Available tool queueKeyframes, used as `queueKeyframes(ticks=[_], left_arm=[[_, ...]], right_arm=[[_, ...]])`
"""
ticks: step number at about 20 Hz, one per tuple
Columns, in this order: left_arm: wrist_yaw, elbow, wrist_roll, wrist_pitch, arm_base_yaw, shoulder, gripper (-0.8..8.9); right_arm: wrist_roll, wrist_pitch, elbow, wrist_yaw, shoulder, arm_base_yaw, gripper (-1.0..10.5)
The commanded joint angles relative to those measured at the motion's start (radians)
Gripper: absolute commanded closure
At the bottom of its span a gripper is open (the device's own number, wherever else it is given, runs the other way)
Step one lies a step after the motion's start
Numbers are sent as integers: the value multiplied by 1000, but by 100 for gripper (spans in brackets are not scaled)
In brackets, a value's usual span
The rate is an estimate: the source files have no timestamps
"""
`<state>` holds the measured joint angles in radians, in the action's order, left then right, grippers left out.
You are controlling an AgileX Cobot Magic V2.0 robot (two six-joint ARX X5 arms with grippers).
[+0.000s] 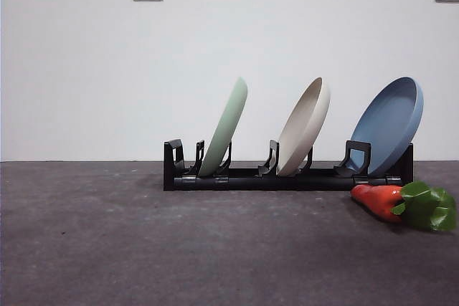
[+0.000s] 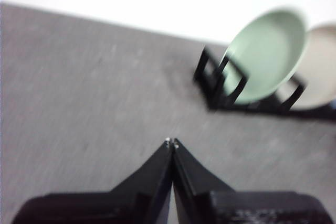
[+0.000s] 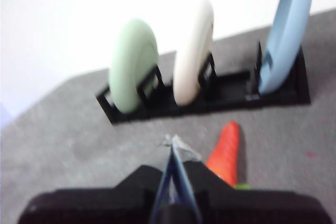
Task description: Take the green plate from the plate rack,put the plate on the table,take the carrot from the table,put the carrot in the plate
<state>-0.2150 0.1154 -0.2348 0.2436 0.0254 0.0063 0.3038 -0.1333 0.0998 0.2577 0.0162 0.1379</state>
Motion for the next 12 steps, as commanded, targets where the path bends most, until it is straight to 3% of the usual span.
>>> queueKeyframes(ticks=[1, 6, 12], left_arm=[[-26, 63, -51, 23, 2, 5, 821], [-114, 189, -50, 112, 2, 43, 821], [-210, 359, 4, 253, 2, 127, 821]], right_arm=[[47, -6, 58, -1, 34, 1, 959], [34, -119, 203, 6, 128, 1, 959], [-117, -345, 431, 42, 271, 1, 958]])
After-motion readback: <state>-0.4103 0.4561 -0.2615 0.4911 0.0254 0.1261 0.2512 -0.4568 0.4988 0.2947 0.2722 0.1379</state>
